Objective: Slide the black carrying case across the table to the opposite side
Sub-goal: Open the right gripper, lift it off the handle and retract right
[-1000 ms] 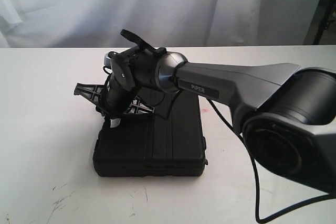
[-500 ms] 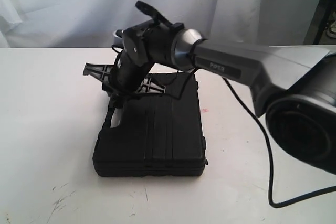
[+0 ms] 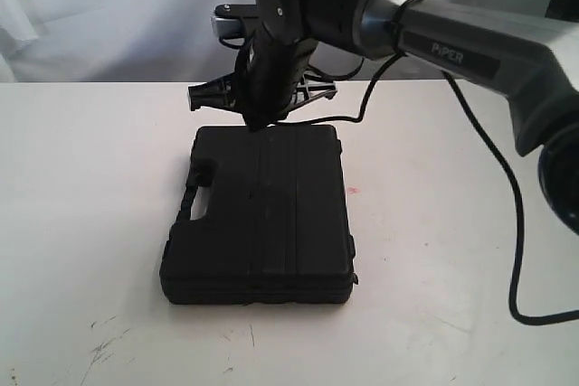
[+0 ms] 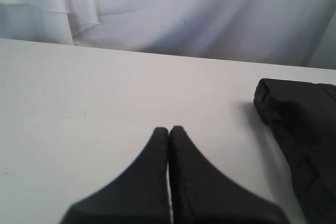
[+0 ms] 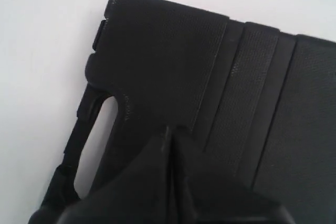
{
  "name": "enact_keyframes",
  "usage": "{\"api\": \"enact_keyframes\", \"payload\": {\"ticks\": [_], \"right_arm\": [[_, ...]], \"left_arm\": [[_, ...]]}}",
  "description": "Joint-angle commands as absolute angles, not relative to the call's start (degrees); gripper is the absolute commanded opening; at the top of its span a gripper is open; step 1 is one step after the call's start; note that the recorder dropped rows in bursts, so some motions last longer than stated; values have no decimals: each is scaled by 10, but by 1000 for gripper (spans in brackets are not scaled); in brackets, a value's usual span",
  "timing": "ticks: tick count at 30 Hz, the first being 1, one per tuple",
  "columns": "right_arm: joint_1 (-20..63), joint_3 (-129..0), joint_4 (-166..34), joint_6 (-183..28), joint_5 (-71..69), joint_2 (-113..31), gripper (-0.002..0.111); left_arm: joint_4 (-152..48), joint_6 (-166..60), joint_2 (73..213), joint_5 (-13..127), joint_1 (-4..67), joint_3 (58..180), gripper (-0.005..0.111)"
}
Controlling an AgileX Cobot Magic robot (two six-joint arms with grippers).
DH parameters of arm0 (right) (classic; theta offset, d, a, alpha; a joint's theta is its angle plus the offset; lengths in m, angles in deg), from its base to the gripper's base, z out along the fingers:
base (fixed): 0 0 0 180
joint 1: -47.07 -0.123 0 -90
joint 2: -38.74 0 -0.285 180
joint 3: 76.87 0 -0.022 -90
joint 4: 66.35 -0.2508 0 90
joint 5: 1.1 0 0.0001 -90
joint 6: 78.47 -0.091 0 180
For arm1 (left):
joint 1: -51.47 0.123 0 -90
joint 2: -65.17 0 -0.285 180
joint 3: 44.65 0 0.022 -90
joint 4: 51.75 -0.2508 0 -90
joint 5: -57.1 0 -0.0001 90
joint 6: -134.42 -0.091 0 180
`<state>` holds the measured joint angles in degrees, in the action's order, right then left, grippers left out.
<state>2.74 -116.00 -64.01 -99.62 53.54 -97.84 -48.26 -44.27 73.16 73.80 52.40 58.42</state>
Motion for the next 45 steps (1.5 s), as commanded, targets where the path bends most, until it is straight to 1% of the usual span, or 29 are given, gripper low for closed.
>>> {"api": "enact_keyframes", "payload": {"ticks": [1, 5, 8, 18, 24, 28, 34, 39, 45], "right_arm": [[33, -1161, -628, -950, 550, -940, 0], [30, -1136, -628, -945, 541, -898, 0], [30, -1087, -628, -946, 511, -849, 0], [30, -844, -628, -947, 348, -660, 0], [30, -727, -628, -953, 270, -556, 0], [30, -671, -628, -957, 240, -498, 0], [30, -621, -625, -947, 263, -431, 0], [30, -619, -617, -943, 339, -396, 0], [30, -619, -599, -943, 346, -374, 0]], "left_arm": [[-483, -444, 730, 734, 525, 581, 0], [-483, -444, 730, 734, 525, 581, 0], [-483, -444, 730, 734, 525, 581, 0], [-483, -444, 730, 734, 525, 581, 0], [-483, -444, 730, 734, 525, 581, 0], [-483, -444, 730, 734, 525, 581, 0], [-483, -444, 730, 734, 525, 581, 0], [-483, -444, 730, 734, 525, 581, 0], [-483, -444, 730, 734, 525, 581, 0]]}}
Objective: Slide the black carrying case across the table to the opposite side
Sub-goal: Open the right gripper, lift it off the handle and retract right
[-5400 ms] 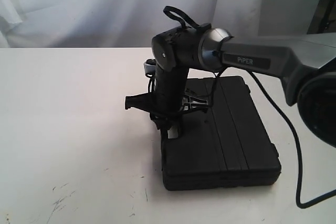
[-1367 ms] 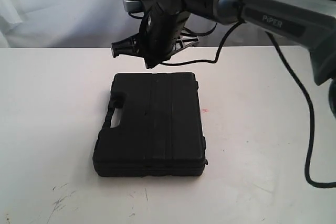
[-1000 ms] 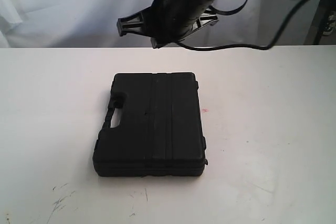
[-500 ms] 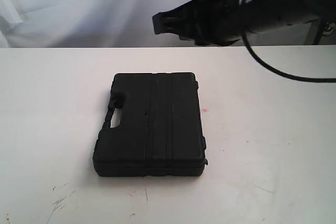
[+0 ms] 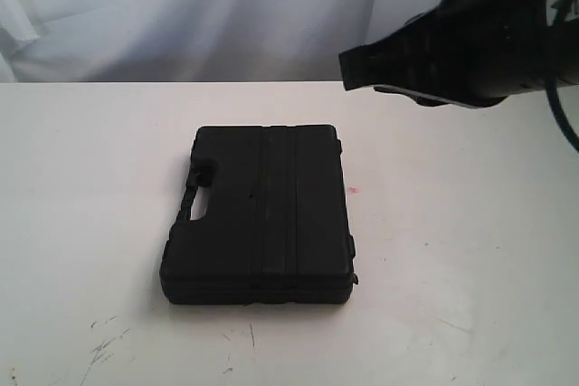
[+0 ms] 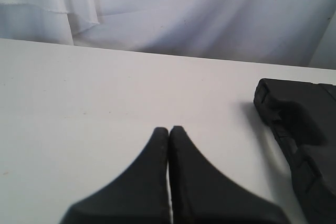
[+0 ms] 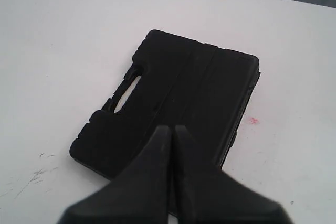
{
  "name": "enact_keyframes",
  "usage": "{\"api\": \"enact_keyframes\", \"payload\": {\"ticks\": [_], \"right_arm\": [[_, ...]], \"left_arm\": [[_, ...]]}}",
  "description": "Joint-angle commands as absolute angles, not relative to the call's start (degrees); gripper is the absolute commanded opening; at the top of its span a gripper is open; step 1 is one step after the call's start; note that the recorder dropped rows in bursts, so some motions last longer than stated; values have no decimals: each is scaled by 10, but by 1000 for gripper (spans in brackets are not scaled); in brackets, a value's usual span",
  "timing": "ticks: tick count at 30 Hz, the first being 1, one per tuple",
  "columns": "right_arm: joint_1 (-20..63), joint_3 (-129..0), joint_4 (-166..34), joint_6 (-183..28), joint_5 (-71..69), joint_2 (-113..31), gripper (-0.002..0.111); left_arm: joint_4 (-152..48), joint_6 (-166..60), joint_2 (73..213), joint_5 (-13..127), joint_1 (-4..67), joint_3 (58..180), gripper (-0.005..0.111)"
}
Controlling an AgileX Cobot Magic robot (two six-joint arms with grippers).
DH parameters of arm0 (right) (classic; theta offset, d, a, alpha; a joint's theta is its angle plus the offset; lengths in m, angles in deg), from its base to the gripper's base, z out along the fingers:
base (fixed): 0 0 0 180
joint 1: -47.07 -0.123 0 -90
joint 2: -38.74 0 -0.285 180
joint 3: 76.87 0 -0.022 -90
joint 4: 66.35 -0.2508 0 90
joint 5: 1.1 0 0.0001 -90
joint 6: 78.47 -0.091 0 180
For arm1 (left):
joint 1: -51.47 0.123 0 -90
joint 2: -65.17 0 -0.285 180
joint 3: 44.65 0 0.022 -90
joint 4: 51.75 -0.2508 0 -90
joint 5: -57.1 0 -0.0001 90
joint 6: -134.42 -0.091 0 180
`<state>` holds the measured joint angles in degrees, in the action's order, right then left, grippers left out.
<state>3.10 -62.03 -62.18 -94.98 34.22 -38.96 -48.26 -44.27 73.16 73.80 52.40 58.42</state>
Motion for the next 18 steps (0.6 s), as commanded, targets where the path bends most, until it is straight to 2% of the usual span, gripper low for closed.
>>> {"api": "enact_keyframes", "payload": {"ticks": [1, 14, 18], "right_arm": [[30, -619, -592, -943, 348, -369, 0], [34, -609, -526, -943, 378, -295, 0], [84, -538, -527, -950, 333, -234, 0]], "left_arm": [[-483, -444, 730, 734, 525, 581, 0], [-483, -444, 730, 734, 525, 581, 0], [-483, -444, 730, 734, 525, 581, 0]]}}
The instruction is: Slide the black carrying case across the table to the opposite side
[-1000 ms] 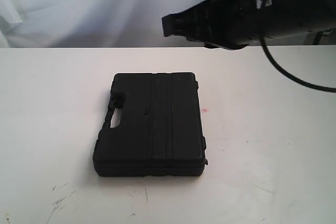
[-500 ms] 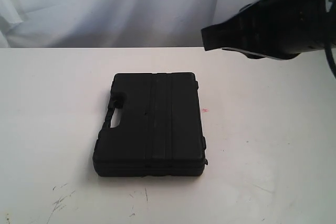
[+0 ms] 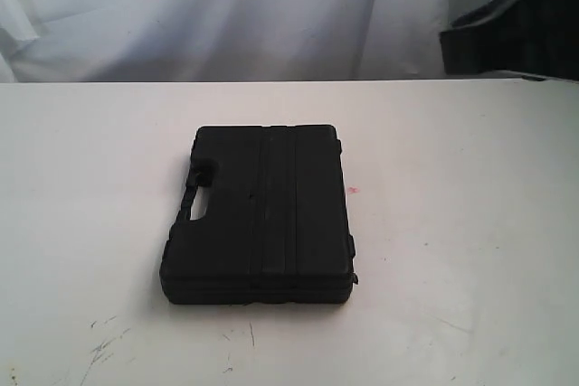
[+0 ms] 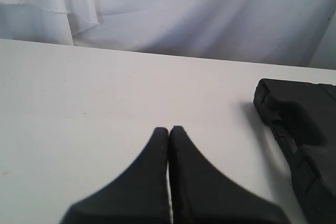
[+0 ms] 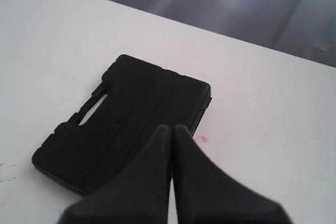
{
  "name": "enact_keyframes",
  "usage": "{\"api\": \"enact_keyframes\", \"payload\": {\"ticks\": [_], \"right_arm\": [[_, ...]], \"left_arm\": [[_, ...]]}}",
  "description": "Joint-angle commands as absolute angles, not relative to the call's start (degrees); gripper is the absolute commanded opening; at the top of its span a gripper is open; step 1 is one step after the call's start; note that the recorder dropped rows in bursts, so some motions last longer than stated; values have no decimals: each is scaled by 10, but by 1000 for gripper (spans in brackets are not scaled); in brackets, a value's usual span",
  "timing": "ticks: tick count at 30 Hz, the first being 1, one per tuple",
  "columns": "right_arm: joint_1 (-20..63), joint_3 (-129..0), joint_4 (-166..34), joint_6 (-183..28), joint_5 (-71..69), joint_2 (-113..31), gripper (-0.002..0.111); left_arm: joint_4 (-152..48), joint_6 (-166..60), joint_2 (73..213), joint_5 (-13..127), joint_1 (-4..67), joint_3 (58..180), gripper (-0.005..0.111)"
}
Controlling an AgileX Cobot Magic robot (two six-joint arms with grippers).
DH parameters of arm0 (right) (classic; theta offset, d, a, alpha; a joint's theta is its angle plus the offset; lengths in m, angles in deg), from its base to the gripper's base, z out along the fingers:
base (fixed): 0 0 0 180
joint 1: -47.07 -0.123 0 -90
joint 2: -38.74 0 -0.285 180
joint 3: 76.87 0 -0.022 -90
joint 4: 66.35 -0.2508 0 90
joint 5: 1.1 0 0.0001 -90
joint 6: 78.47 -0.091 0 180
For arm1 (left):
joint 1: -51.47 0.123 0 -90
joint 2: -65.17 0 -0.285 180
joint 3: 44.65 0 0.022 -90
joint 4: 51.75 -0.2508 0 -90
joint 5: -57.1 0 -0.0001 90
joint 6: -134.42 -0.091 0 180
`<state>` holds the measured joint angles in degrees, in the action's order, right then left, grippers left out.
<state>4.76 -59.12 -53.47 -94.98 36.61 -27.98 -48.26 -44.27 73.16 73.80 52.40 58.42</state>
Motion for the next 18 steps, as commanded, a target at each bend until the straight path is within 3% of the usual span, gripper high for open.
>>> {"api": "enact_keyframes", "payload": {"ticks": [1, 7, 14, 18], "right_arm": [[98, -520, -529, -952, 324, -219, 0], [192, -412, -534, -966, 298, -120, 0], [336, -240, -538, -965, 227, 110, 0], [369, -196, -539, -964, 227, 194, 0]], "left_arm": [[-483, -444, 730, 734, 525, 581, 0], [-483, -444, 730, 734, 525, 581, 0], [-483, -444, 730, 734, 525, 581, 0], [-483, -444, 730, 734, 525, 581, 0]]}}
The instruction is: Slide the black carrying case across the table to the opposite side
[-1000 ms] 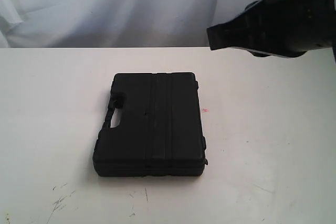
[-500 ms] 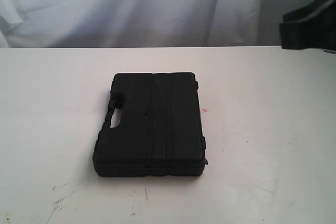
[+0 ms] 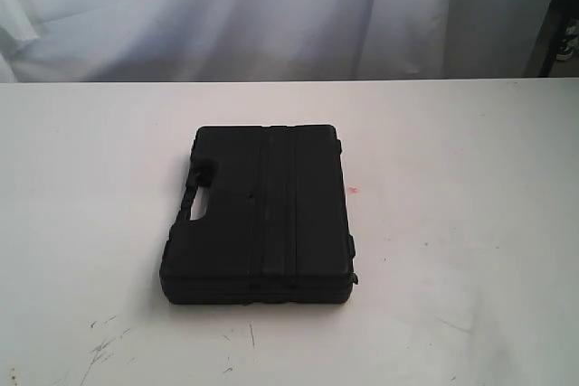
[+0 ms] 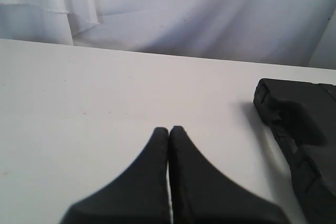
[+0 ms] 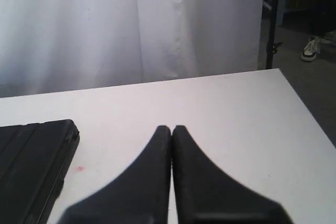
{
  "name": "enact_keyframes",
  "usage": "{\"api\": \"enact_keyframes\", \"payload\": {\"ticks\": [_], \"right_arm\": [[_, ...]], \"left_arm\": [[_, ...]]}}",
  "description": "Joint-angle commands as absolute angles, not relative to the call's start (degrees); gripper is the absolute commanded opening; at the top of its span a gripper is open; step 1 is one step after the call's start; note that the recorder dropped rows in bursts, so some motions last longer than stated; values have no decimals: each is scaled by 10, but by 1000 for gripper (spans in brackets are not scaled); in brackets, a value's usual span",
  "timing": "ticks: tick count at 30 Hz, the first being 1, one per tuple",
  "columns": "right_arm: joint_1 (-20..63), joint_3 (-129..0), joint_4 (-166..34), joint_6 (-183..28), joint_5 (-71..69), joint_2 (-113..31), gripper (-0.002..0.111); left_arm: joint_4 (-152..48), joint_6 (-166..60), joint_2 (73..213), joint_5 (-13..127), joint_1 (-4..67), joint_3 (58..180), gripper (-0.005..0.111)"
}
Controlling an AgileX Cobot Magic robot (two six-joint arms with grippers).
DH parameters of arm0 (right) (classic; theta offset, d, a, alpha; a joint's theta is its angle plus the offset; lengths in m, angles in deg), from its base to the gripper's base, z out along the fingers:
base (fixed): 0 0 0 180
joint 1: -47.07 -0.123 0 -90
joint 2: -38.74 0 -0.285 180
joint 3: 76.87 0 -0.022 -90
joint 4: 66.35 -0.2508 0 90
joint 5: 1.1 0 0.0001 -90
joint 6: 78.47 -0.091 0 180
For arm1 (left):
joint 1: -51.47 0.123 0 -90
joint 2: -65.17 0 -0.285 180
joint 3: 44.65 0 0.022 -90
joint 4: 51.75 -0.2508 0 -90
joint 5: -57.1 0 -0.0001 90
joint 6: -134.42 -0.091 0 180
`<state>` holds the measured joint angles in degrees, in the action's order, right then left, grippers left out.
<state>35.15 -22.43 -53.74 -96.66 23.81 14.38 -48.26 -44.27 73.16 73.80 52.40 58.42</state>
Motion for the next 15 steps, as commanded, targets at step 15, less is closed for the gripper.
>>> {"api": "enact_keyframes", "payload": {"ticks": [15], "right_arm": [[369, -137, -553, -953, 214, 310, 0]], "left_arm": [[-483, -444, 730, 734, 525, 581, 0]]}}
